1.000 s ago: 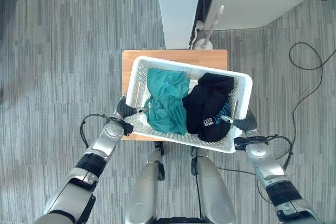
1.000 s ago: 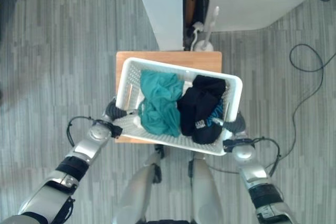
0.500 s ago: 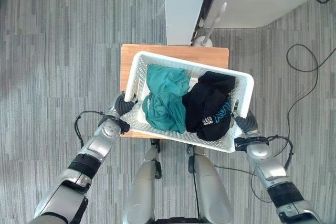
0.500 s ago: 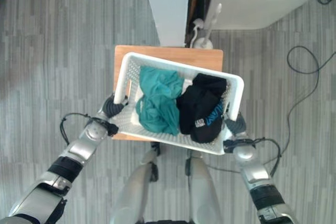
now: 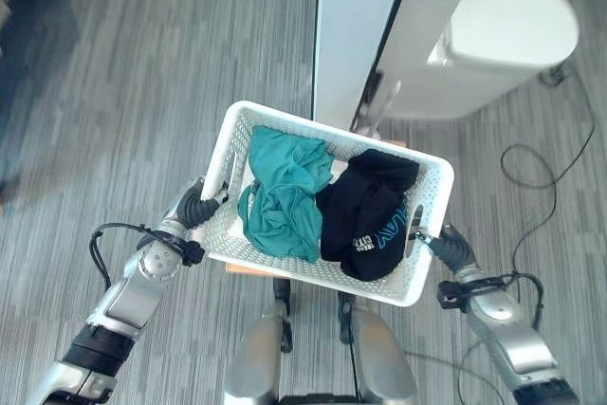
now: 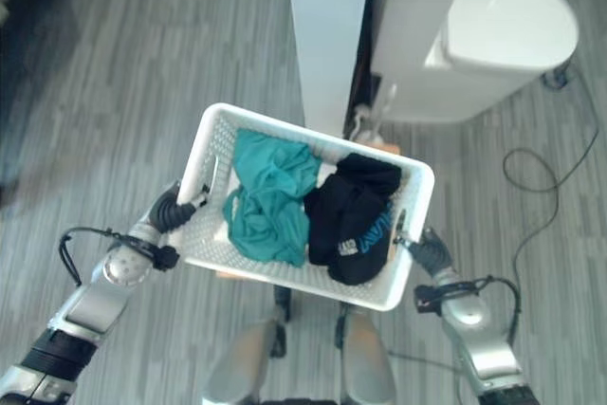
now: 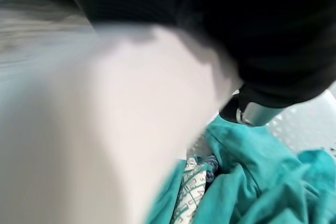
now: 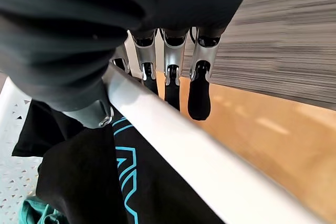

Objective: Grab the laundry basket,head to the washer,open it,put in the laundry and shut it.

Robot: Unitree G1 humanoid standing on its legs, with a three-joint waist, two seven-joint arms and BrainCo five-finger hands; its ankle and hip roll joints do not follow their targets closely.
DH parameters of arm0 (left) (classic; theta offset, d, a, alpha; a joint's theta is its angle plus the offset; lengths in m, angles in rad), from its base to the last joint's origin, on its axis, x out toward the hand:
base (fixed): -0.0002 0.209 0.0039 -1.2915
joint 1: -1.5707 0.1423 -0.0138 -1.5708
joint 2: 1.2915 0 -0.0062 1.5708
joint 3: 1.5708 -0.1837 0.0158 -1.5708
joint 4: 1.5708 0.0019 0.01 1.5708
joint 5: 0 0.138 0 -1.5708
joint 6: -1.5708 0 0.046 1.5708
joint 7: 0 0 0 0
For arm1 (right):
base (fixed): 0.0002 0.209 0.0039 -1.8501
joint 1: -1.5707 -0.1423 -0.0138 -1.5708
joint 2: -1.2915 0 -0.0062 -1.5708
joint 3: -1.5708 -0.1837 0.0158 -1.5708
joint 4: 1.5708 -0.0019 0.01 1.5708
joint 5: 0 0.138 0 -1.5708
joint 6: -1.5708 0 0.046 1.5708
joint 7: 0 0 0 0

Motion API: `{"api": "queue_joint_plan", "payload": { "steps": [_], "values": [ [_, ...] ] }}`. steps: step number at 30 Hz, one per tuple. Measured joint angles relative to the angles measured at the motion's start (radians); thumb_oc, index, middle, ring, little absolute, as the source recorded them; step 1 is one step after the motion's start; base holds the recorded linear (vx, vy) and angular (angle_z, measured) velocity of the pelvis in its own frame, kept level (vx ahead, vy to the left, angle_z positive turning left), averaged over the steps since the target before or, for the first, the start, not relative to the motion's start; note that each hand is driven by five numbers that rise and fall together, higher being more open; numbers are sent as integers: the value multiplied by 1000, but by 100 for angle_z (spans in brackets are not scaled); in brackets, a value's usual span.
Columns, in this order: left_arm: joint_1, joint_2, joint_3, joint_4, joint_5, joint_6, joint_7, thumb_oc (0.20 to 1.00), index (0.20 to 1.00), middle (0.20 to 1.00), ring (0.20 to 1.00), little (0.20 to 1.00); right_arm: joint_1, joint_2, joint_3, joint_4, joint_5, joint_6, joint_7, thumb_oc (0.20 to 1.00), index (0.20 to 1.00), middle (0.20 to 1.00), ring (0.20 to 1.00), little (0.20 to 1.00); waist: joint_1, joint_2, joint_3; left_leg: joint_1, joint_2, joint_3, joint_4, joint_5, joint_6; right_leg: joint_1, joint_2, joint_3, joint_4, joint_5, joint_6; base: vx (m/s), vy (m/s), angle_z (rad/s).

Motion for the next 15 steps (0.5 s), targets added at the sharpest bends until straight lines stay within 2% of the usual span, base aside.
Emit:
{"api": "queue_joint_plan", "payload": {
  "steps": [4, 7, 9, 10, 11, 12, 13, 14, 15],
  "values": [
    [-18, 8, -6, -46, 18, -6, -72, 200, 200, 200, 200, 200, 54, -1, -56, -24, 27, 19, 16, 200, 200, 200, 200, 200, -3, -13, -56, 61, -13, 14, 2, -16, 14, 55, -13, 7, -16, -11, 16, -31, 104, -7],
    [-20, 4, -37, -30, 18, -7, -96, 200, 200, 200, 200, 200, 35, 4, -61, 25, 35, 31, 13, 200, 200, 200, 200, 200, -5, -14, -87, 79, -19, 58, 16, -30, 25, 50, -16, 16, -4, 4, 39, -132, 52, -39],
    [-32, 4, -53, -12, 10, -6, -115, 200, 200, 200, 200, 200, 17, -1, -58, 47, 35, 36, 19, 200, 200, 200, 200, 200, -3, -12, -88, 95, -14, 102, 20, -37, 37, 52, -36, -8, -4, 8, 42, -107, 8, -67],
    [-31, -15, -52, -12, -13, -6, -122, 200, 200, 200, 200, 200, 17, -1, -56, 69, 34, 41, 19, 200, 200, 200, 200, 200, 7, 4, -93, 109, 17, 150, 22, -41, 56, 49, -95, -157, 118, -61, 10, -11, -16, -83],
    [-27, -14, -52, -12, -14, -6, -122, 200, 200, 200, 200, 200, 22, -1, -52, 70, 34, 46, 22, 200, 200, 200, 200, 200, 16, 7, -98, 116, 28, 167, 22, -48, 61, 45, -116, -181, 184, -78, 22, -18, -41, -96],
    [-12, -6, -48, -15, -15, -6, -125, 200, 200, 200, 200, 200, 29, -1, -43, 70, 31, 46, 32, 200, 200, 200, 200, 200, 24, -2, -118, 121, 41, 211, 17, -54, 66, 46, -155, -214, 300, -117, 53, -24, -75, -92],
    [1, 3, -45, -16, -16, -6, -127, 200, 200, 200, 200, 200, 32, 4, -39, 69, 24, 46, 35, 200, 200, 200, 200, 200, 36, -14, -135, 131, 52, 251, 2, -54, 59, 60, -183, -221, 335, -134, 68, -64, -62, -102],
    [12, 11, -40, -20, -17, -6, -128, 200, 200, 200, 200, 200, 29, 9, -36, 69, 16, 46, 36, 200, 200, 200, 200, 200, 42, -22, -147, 133, 61, 278, 2, -49, 52, 82, -205, -245, 354, -154, 76, -164, -182, -179],
    [41, 35, -12, -29, -23, -10, -131, 200, 200, 200, 200, 200, 12, 31, -14, 71, -6, 46, 38, 200, 200, 200, 200, 200, 78, -51, -173, 143, 77, 332, 2, -41, 21, 167, -202, -282, 227, -130, 104, -271, -346, -221]
  ]
}}
